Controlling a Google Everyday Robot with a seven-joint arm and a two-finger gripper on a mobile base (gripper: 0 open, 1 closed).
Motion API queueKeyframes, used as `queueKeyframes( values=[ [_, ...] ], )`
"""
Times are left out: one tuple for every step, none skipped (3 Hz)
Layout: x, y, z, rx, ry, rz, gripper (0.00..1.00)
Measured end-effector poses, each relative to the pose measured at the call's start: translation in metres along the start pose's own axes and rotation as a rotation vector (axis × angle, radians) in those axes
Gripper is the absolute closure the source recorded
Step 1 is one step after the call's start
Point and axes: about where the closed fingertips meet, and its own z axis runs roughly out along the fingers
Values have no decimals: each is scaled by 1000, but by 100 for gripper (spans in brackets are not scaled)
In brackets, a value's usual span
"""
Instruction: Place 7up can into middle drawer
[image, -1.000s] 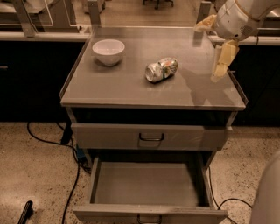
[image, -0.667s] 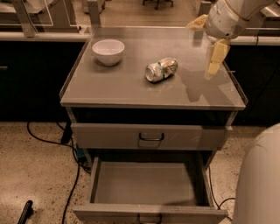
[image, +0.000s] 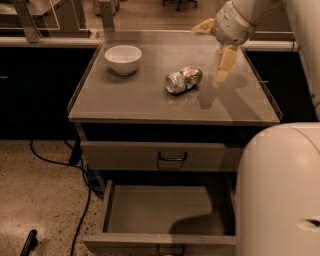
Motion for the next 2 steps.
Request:
queueKeyframes(
  values=[
    [-16,-15,25,-12,-60,-37,0],
    [-23,-22,49,-53,-75,-42,0]
  ],
)
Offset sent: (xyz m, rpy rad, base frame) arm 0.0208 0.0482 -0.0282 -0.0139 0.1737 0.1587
